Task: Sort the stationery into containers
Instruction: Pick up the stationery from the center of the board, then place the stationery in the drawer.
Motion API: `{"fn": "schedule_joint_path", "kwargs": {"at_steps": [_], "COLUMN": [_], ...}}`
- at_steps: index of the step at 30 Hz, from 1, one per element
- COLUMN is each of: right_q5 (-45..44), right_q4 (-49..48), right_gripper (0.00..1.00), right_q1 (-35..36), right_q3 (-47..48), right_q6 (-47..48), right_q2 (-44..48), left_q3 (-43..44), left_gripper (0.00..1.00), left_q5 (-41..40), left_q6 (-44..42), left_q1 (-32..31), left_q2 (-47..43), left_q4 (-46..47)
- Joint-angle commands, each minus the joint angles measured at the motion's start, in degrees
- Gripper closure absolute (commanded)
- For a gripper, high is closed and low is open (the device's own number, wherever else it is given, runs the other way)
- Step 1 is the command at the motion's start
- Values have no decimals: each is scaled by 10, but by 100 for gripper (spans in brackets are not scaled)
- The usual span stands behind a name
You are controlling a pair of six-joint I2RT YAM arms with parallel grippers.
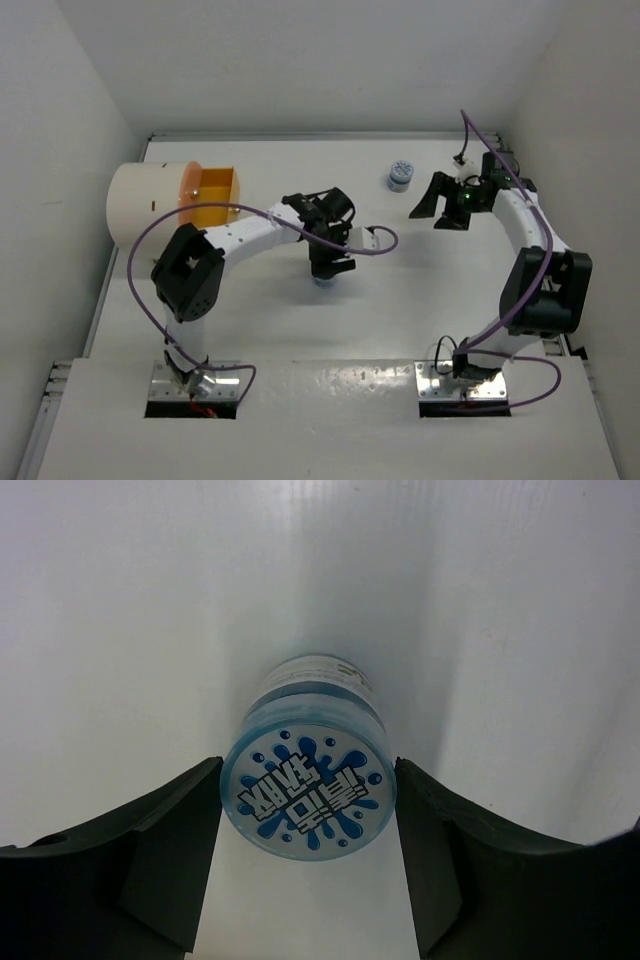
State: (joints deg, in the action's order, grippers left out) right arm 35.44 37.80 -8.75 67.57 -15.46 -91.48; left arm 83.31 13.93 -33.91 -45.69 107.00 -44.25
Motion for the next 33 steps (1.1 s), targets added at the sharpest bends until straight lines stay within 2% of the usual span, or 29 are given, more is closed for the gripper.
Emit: {"fn": "schedule_joint_path", "kwargs": {"at_steps": [1,3,4,6,7,11,14,15,18,22,25,29,33], "right_q5": [18,19,21,22,23,24,25,25,26,27,31,32,34], "right_q4": [-6,-9,-11,-12,-12,-12,-14,-15,-19,-20,-20,-19,-19], "right_gripper": [13,13,13,13,13,13,13,13,13,13,13,13,13], "right_q1": [5,9,11,15,20,26,30,31,36,38,38,38,39], "right_q3": [22,21,21,25,26,32,33,33,32,34,36,37,34], "right_q6": [1,1,0,-2,-2,0,0,0,-1,-1,-1,0,1], "right_q2": [-4,-6,-7,-11,-12,-16,-18,-18,-19,-26,-27,-30,-32], "left_q3": [116,182,245,300,302,252,274,316,358,342,362,403,397], "left_gripper": [71,75,79,85,85,93,96,96,98,100,100,100,100], "left_q5": [8,25,29,22,9,-81,-106,-104,-95,-113,-82,-52,-31], "left_q6": [-21,-46,-51,-59,-55,-11,12,16,16,-26,-65,-104,-131], "left_q1": [25,41,47,63,68,123,179,196,259,321,367,403,426], "left_q2": [-75,-80,-79,-80,-96,-171,-175,-168,-149,-147,-123,-80,-69], "left_q4": [-54,-137,-161,-209,-209,-112,-129,-146,-189,-207,-253,-296,-297]}}
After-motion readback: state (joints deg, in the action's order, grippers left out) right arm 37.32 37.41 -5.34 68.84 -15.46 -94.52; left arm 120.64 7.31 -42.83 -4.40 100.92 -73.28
